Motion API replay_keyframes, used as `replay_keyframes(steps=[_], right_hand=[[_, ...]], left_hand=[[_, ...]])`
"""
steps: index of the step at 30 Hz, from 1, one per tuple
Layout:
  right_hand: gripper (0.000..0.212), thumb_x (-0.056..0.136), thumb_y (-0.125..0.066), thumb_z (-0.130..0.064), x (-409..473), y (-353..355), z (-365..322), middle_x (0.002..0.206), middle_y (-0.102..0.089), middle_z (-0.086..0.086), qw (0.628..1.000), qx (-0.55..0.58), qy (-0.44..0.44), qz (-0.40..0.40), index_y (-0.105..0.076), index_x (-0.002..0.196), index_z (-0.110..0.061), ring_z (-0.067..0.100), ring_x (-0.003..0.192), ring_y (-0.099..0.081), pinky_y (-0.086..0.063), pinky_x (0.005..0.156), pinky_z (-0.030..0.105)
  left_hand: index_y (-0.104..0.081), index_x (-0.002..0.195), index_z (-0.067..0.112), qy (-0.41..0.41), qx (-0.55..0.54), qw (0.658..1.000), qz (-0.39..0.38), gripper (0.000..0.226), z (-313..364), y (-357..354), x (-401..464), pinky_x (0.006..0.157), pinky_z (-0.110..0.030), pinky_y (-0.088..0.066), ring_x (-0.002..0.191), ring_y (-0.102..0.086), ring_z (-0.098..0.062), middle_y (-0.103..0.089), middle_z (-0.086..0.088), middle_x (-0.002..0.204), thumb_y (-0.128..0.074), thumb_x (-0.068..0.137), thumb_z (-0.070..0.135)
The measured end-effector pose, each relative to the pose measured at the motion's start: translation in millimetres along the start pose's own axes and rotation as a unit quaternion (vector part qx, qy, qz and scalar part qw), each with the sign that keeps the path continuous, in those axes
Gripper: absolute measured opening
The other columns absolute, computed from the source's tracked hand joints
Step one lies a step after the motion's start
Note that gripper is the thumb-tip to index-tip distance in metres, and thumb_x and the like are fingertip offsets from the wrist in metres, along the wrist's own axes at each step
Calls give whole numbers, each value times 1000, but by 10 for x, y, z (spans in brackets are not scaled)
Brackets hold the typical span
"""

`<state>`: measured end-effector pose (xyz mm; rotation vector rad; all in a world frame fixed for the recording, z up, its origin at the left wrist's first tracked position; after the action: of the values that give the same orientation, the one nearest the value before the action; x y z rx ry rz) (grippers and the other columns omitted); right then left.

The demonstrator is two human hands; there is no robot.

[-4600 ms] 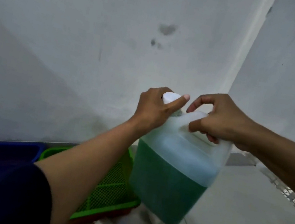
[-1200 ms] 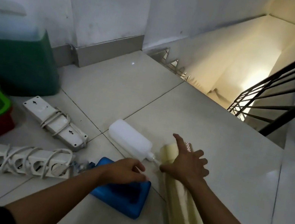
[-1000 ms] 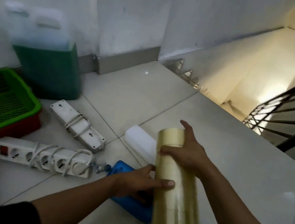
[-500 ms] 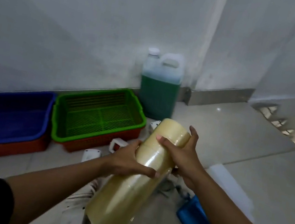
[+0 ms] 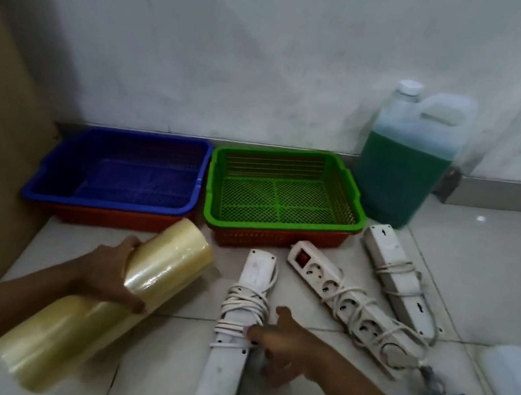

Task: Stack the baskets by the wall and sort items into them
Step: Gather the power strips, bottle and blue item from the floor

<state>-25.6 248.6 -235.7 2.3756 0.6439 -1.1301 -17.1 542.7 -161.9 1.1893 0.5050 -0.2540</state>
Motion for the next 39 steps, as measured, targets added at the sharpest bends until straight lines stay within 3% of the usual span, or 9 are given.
replay_keyframes(steps=[3,5,10,16,21,27,33,36,39], right_hand=[[91,68,-74,-50,259,-202,38,124,-52,7,999,40,15,29,-19,133,-20,28,100,-61,-58,78,50],[90,56,-79,-56,347,-194,-3,124,-55,3,996,30,48,71,-27,119,-21,22,107,-58,-52,92,47],[80,61,-85,-43,351,-330,-48,116,-55,3,982,184,28,32,-30,117,-23,26,97,-64,-60,58,49],[46,83,-72,-26,408,-677,-369,103,-65,15,914,404,18,-32,-48,117,-7,28,75,-70,-60,56,35],[31,86,-67,-35,375,-587,-529,119,-64,14,948,296,51,-109,-59,108,-15,30,103,-68,-54,85,38],[24,90,-60,-34,199,-215,-428,126,-56,9,974,200,75,-80,-60,110,-21,26,106,-65,-52,87,32],[14,85,-66,-22,-89,353,-131,90,-65,1,973,189,122,50,-61,98,-18,21,74,-67,-50,61,24],[13,81,-69,-17,-289,952,200,90,-65,4,954,136,157,216,-60,90,-21,20,76,-62,-45,64,23],[23,80,-66,-14,-714,1675,687,93,-62,1,891,43,156,425,-62,103,-15,18,87,-60,-42,72,19]], left_hand=[[-19,139,21,31,35,999,-12,126,-323,-86,47,77,-22,-48,97,-54,-14,-53,-4,124,-82,38,63],[-20,139,22,40,49,998,-6,125,-488,-106,103,77,-22,-49,97,-54,-13,-53,-2,122,-83,38,60],[-20,141,23,24,64,996,54,125,-616,-53,263,78,-26,-48,99,-50,-15,-52,-5,124,-82,38,59],[-21,141,26,1,117,988,101,115,-399,96,490,92,-39,-48,117,-49,-24,-44,-7,136,-83,47,49],[-21,142,23,23,161,979,123,106,-221,115,505,95,-42,-46,123,-44,-24,-36,-5,140,-82,56,40],[-24,142,23,-10,147,974,174,85,246,182,438,102,-43,-36,125,-40,-27,-32,-8,142,-67,72,48],[-43,130,15,-252,113,946,170,62,1651,-117,429,93,-37,-42,114,-50,-27,-49,-8,123,-48,77,46],[-47,125,16,-353,122,917,140,72,2503,-409,393,92,-35,-41,112,-52,-27,-51,-8,121,-30,67,55],[-47,126,17,-413,121,896,112,56,3254,-766,333,94,-36,-41,114,-52,-27,-51,-8,124,-49,77,44]])
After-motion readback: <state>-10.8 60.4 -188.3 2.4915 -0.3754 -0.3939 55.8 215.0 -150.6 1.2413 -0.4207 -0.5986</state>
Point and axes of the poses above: each hand's wrist, its own x-axis towards the middle knuckle, its own y-axis out of the back of the hand, z = x × y, the point moved 7 cm from there along x, towards the middle knuckle
